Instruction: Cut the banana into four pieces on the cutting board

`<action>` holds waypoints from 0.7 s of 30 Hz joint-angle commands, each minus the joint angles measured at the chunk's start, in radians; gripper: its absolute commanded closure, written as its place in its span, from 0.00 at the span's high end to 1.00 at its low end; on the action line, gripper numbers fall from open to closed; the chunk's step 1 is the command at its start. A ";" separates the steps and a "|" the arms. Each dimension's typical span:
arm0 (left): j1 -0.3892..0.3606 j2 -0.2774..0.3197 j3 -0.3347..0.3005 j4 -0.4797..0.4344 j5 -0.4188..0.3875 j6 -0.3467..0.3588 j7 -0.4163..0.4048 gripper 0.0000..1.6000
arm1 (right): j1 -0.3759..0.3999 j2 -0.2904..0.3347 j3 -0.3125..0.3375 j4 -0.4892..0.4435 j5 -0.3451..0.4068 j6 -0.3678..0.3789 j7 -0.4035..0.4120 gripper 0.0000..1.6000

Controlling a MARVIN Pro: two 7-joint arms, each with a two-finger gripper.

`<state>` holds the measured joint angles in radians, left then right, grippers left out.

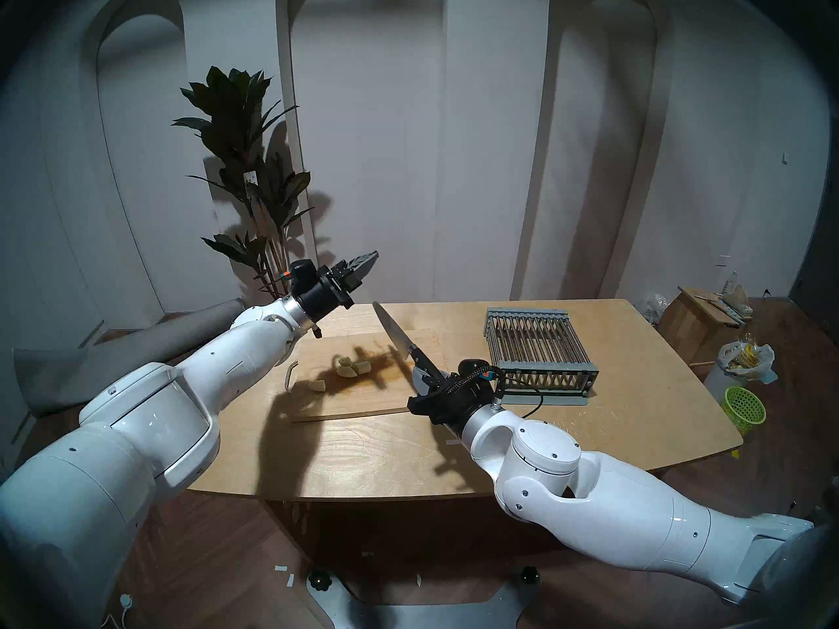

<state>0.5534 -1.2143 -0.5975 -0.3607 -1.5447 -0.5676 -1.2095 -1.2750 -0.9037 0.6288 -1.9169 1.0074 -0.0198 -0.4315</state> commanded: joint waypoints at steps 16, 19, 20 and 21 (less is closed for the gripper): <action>-0.053 0.032 0.032 0.204 0.078 -0.220 0.350 1.00 | -0.036 0.013 0.085 -0.053 0.057 -0.131 0.001 0.00; -0.060 0.030 0.045 0.226 0.093 -0.239 0.387 1.00 | -0.049 0.012 0.099 -0.061 0.082 -0.155 0.005 0.00; -0.061 0.029 0.046 0.229 0.093 -0.236 0.394 1.00 | -0.053 0.011 0.102 -0.063 0.089 -0.161 0.006 0.00; -0.063 0.028 0.054 0.235 0.100 -0.241 0.409 1.00 | -0.060 0.011 0.106 -0.064 0.099 -0.169 0.008 0.00</action>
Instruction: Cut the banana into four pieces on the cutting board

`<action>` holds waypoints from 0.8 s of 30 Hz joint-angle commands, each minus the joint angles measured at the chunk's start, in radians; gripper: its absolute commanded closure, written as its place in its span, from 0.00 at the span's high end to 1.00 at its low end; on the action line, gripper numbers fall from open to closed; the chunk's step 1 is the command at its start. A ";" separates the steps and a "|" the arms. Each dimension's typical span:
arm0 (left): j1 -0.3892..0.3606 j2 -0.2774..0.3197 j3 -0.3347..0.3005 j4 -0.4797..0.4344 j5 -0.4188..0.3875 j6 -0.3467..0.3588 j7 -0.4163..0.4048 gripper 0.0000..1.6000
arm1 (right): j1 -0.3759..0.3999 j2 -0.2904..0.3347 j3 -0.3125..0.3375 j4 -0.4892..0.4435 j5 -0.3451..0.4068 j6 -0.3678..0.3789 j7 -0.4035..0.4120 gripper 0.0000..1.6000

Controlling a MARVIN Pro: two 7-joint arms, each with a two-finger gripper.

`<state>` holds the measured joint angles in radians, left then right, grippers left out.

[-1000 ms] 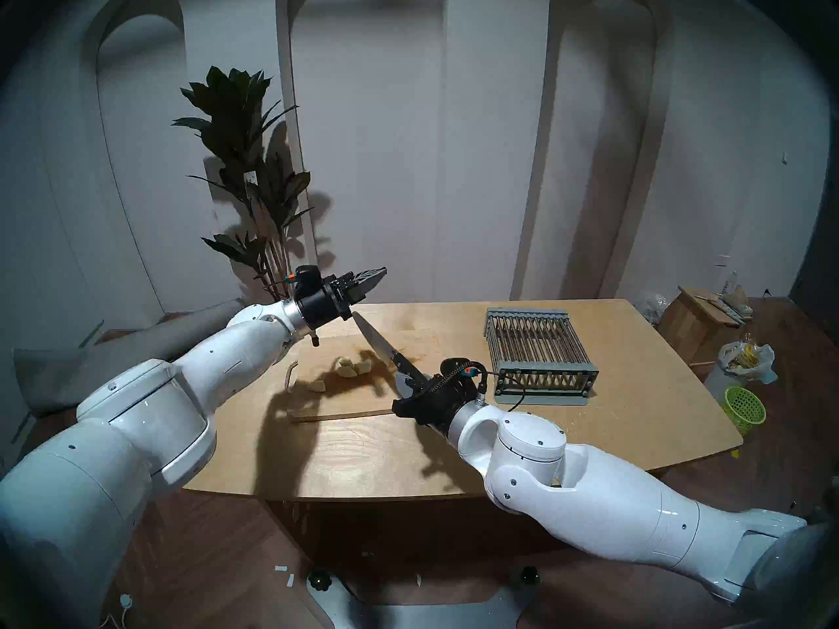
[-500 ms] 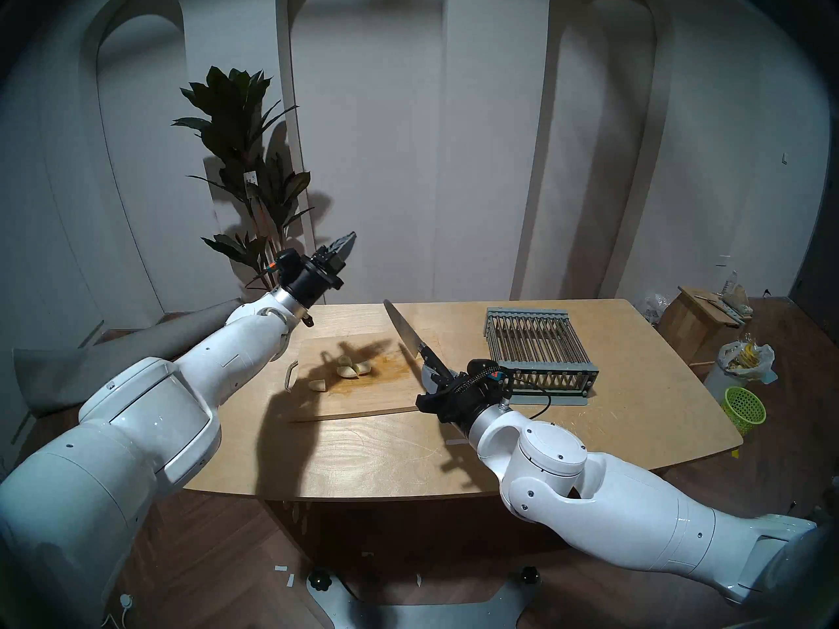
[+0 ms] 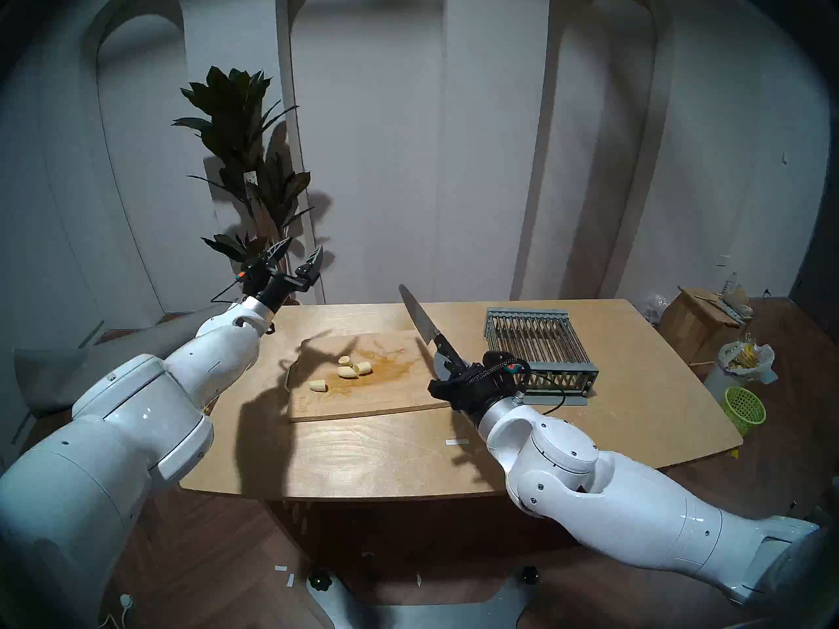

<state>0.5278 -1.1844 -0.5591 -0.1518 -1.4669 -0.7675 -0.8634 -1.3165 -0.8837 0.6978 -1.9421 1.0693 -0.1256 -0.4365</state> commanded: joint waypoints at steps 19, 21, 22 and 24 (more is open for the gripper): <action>-0.054 -0.010 0.042 0.052 0.056 -0.068 0.202 1.00 | -0.151 -0.039 0.084 0.050 0.270 -0.196 0.039 0.00; -0.058 -0.008 0.042 0.052 0.059 -0.073 0.217 1.00 | -0.157 -0.049 0.085 0.056 0.292 -0.203 0.045 0.00; -0.059 -0.008 0.042 0.052 0.060 -0.075 0.226 1.00 | -0.161 -0.054 0.087 0.061 0.306 -0.208 0.050 0.00; -0.059 -0.006 0.042 0.052 0.062 -0.079 0.240 1.00 | -0.165 -0.063 0.089 0.066 0.327 -0.215 0.056 0.00</action>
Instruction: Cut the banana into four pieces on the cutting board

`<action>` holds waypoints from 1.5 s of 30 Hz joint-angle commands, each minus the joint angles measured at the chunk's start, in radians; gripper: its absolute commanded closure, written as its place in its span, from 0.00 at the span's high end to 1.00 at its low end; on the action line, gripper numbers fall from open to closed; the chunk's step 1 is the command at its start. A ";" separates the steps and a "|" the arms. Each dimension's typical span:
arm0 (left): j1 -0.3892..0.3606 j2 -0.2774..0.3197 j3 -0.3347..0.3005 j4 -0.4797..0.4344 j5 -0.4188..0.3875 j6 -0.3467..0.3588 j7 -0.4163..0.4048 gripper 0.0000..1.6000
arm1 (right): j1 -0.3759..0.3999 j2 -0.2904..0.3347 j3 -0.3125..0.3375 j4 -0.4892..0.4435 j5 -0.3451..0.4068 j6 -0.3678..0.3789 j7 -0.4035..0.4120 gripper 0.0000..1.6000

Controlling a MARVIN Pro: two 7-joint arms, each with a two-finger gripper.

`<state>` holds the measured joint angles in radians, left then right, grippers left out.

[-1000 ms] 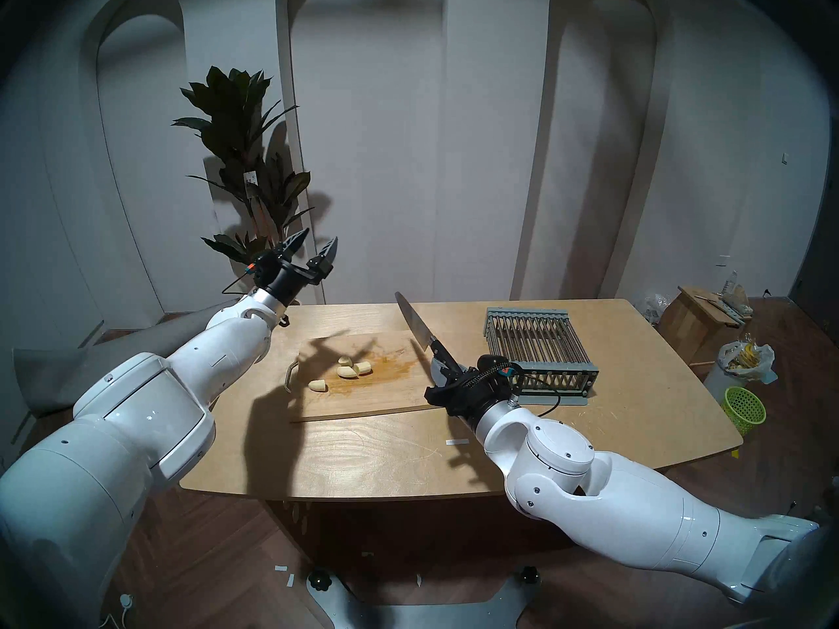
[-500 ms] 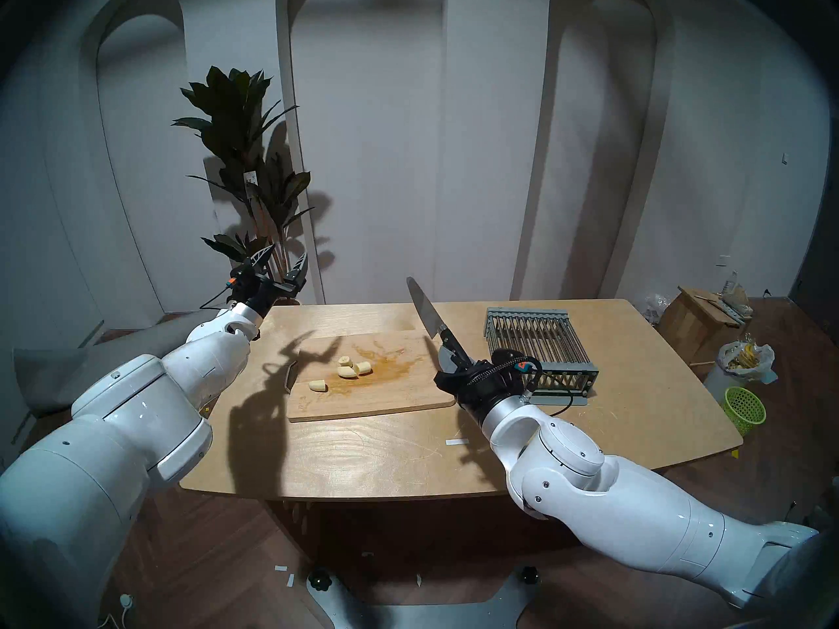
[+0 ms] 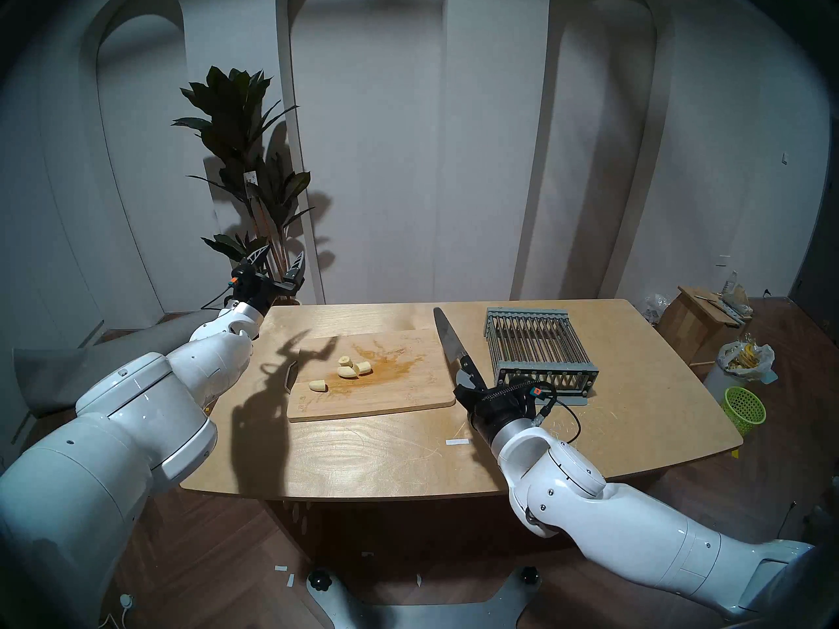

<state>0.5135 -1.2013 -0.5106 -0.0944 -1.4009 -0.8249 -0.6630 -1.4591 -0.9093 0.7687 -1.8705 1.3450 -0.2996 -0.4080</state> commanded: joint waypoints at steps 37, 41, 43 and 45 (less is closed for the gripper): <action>-0.042 0.006 -0.006 -0.006 0.061 -0.074 0.288 1.00 | 0.006 -0.234 0.089 0.058 0.408 -0.090 0.199 0.00; -0.042 0.003 -0.004 -0.006 0.071 -0.078 0.315 1.00 | 0.007 -0.250 0.091 0.076 0.439 -0.086 0.215 0.00; -0.043 0.001 -0.003 -0.006 0.076 -0.079 0.331 1.00 | 0.008 -0.258 0.093 0.085 0.456 -0.084 0.225 0.00; -0.043 -0.001 -0.001 -0.006 0.080 -0.081 0.343 1.00 | 0.008 -0.264 0.093 0.093 0.469 -0.082 0.230 0.00</action>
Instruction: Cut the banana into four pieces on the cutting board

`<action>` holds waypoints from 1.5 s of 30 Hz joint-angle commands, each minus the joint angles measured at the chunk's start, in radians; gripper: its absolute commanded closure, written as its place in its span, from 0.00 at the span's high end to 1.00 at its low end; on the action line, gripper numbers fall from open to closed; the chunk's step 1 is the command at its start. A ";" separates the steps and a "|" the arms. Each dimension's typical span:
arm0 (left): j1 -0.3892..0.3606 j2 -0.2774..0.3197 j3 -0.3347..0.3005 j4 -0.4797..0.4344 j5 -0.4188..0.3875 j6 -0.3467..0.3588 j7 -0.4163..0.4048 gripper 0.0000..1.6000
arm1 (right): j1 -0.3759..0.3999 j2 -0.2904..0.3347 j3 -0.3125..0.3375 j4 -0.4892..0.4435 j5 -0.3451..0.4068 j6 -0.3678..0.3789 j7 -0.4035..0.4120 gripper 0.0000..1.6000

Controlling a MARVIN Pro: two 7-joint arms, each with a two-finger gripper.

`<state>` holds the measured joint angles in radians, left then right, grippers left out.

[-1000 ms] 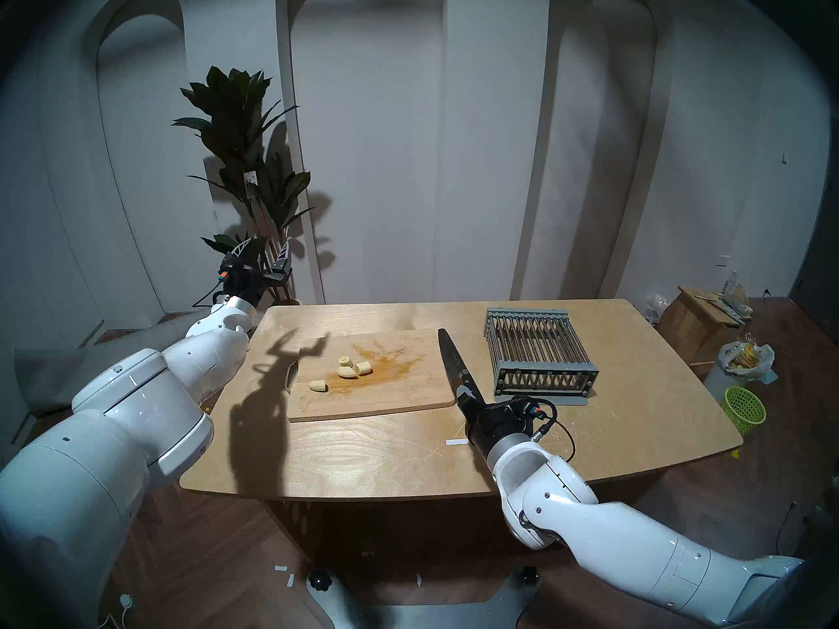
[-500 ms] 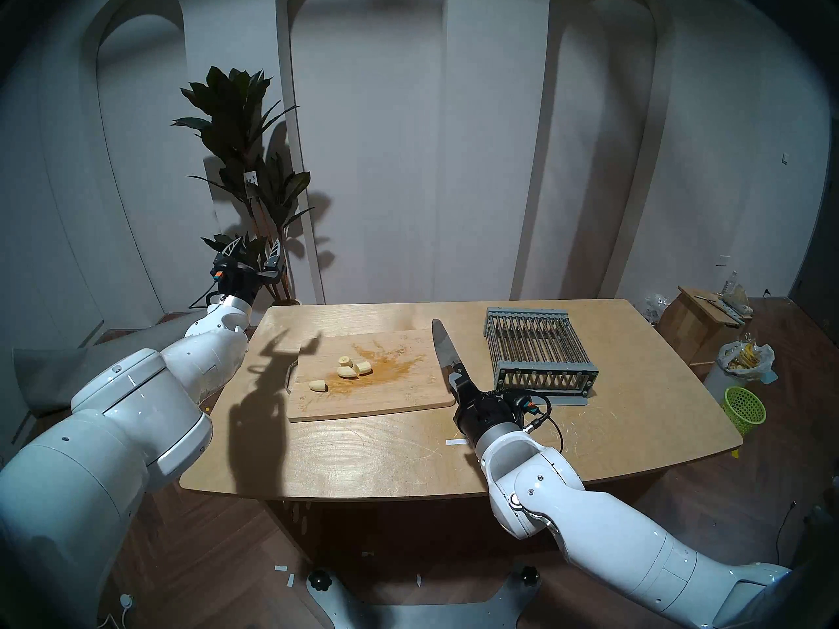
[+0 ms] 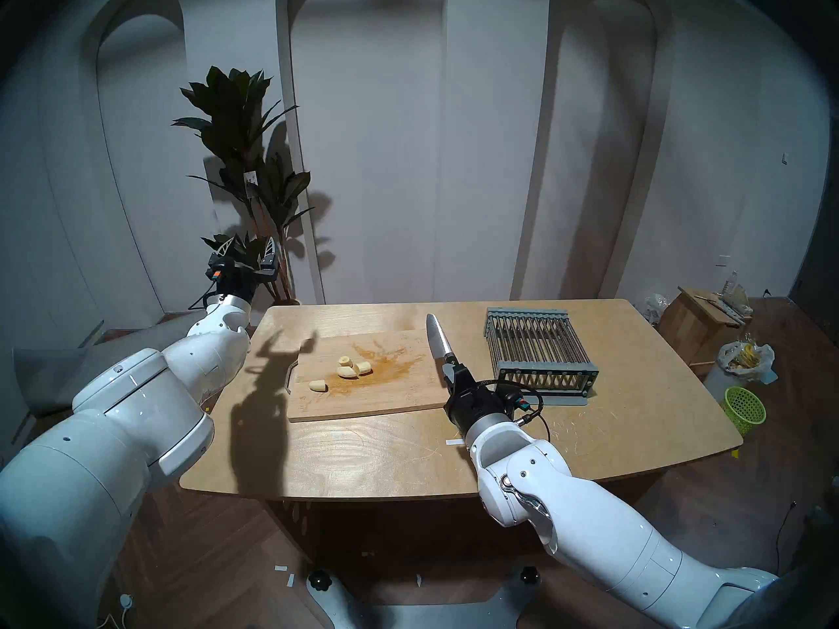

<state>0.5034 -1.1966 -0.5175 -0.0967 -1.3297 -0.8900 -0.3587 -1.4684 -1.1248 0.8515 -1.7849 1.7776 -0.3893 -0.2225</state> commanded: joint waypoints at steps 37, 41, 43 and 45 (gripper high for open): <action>-0.043 -0.042 0.092 -0.003 0.107 -0.021 0.359 1.00 | 0.048 -0.090 0.032 0.120 0.210 0.101 0.080 0.00; -0.045 -0.046 0.103 -0.003 0.118 -0.019 0.396 1.00 | 0.057 -0.088 0.033 0.122 0.219 0.107 0.067 0.00; -0.045 -0.048 0.108 -0.003 0.123 -0.018 0.414 1.00 | 0.062 -0.087 0.035 0.121 0.223 0.110 0.059 0.00; -0.046 -0.051 0.114 -0.003 0.129 -0.016 0.434 1.00 | 0.069 -0.085 0.036 0.123 0.228 0.112 0.047 0.00</action>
<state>0.4956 -1.2464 -0.4148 -0.0989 -1.2151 -0.9053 0.0270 -1.4342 -1.2017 0.8791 -1.6429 2.0012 -0.2834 -0.1574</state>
